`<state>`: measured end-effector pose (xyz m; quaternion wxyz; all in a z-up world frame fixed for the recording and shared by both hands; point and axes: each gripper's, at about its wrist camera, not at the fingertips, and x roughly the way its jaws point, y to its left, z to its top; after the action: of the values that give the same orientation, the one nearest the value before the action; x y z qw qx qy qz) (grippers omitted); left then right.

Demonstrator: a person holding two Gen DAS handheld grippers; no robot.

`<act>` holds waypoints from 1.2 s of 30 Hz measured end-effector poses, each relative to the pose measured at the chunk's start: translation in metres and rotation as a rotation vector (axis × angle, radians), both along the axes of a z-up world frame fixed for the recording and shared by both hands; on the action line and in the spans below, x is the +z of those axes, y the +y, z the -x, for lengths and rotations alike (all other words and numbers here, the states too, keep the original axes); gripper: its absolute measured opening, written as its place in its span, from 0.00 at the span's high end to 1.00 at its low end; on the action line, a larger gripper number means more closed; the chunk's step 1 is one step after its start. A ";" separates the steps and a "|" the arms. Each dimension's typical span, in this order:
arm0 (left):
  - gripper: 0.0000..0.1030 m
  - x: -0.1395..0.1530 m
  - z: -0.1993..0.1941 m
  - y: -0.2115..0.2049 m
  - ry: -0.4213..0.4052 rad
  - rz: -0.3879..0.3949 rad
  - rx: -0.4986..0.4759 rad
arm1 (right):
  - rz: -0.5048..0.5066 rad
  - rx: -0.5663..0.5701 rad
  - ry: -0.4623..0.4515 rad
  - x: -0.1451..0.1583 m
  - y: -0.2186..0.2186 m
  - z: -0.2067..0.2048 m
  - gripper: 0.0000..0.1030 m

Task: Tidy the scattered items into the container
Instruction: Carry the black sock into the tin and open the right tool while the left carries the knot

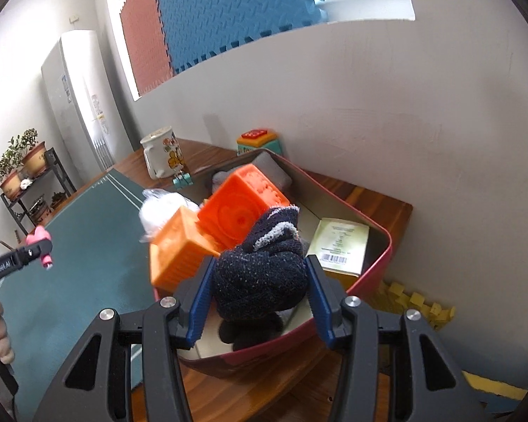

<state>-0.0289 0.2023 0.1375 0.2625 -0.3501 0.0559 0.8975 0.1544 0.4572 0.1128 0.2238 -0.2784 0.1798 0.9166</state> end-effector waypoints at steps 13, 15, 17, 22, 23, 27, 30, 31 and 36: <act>0.38 0.007 -0.011 0.075 0.008 0.018 -0.114 | -0.024 0.062 0.000 -0.010 0.014 -0.003 0.43; 0.38 0.008 -0.011 0.084 0.007 0.016 -0.128 | -0.026 0.057 0.011 -0.009 0.016 -0.006 0.42; 0.38 0.010 -0.011 0.095 0.006 0.011 -0.145 | -0.019 0.056 0.035 -0.007 0.018 -0.010 0.42; 0.38 0.015 -0.013 0.125 0.018 0.009 -0.201 | -0.003 0.053 0.091 -0.002 0.023 -0.018 0.40; 0.38 0.015 -0.013 0.132 0.019 0.010 -0.215 | -0.003 0.052 0.099 -0.001 0.023 -0.020 0.40; 0.38 0.011 -0.014 0.162 0.024 0.018 -0.272 | 0.015 0.046 0.135 0.001 0.025 -0.028 0.38; 0.38 0.006 -0.013 0.180 0.021 0.028 -0.296 | 0.027 0.046 0.138 -0.001 0.026 -0.031 0.38; 0.38 0.004 -0.012 0.186 0.018 0.032 -0.305 | 0.030 0.046 0.138 -0.002 0.027 -0.032 0.38; 0.38 -0.005 -0.007 0.205 0.002 0.057 -0.327 | 0.050 0.034 0.138 -0.006 0.033 -0.037 0.38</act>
<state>-0.0218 0.4077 0.1321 0.3949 -0.3428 0.1381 0.8411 0.1911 0.4898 0.1068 0.1883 -0.2228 0.2127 0.9326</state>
